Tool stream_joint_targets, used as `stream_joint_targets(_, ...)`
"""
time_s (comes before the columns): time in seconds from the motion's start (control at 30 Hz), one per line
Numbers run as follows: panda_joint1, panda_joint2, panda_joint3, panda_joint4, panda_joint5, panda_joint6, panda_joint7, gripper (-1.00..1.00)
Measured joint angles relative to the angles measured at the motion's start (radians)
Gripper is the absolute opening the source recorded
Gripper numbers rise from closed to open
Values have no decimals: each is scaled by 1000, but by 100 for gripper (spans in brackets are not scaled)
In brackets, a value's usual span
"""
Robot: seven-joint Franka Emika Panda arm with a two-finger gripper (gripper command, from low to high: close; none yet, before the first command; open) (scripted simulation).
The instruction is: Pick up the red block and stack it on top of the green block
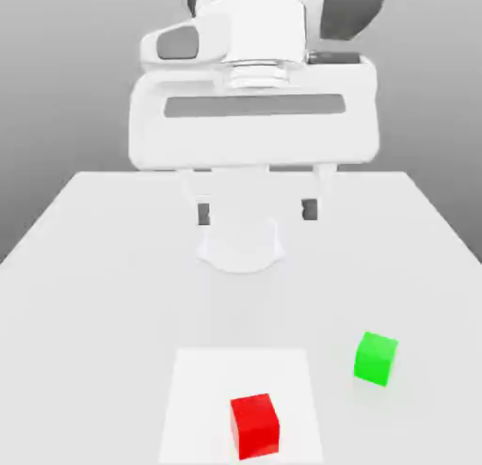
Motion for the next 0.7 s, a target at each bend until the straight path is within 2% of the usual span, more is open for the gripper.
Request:
stream_joint_targets(0.3,8,325,2,-66,-14,135,-59,0)
stream_joint_targets(0.47,1,506,12,-48,-3,275,-73,0)
stream_joint_targets(0.5,2,527,13,-45,1,292,-76,-100)
stream_joint_targets(0.7,0,537,14,-44,0,300,-75,-100)
